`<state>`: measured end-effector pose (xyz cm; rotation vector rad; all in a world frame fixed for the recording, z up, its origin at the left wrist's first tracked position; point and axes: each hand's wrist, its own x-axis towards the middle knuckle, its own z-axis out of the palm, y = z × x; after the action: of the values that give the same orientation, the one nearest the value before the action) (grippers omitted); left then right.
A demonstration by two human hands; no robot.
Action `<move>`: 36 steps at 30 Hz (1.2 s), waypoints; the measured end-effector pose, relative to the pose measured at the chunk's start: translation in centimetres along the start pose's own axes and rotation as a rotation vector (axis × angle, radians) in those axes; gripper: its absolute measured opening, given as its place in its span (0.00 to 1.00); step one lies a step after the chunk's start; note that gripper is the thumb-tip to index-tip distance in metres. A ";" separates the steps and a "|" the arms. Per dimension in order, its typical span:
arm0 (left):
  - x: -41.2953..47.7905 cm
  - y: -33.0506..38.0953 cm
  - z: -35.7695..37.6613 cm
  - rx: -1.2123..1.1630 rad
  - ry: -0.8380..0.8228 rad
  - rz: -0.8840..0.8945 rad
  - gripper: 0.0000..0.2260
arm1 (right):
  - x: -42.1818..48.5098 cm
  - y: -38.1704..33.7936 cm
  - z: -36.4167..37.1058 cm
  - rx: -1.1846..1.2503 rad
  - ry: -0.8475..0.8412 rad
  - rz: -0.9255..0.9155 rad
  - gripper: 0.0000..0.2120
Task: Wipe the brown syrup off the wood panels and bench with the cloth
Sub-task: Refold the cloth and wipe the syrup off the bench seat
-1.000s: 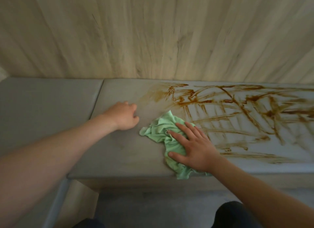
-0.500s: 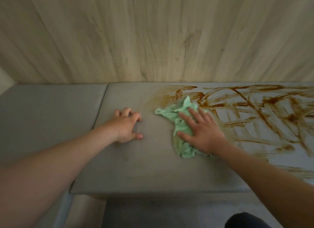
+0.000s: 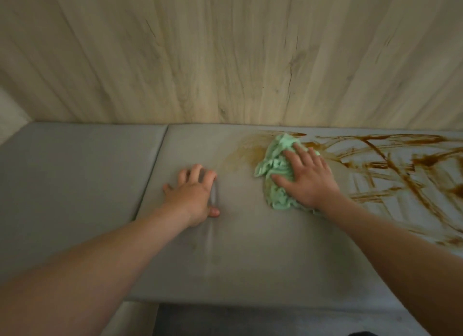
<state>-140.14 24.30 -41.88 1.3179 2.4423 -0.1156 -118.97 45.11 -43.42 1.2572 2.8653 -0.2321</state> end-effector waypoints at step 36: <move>4.5 3.4 -1.9 0.449 -0.239 -0.211 0.54 | 0.1 8.3 -1.1 -0.018 -0.004 0.248 0.38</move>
<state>-140.11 30.18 -41.35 1.1208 2.4187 -0.8669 -112.89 50.85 -43.46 1.5866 2.6649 -0.2043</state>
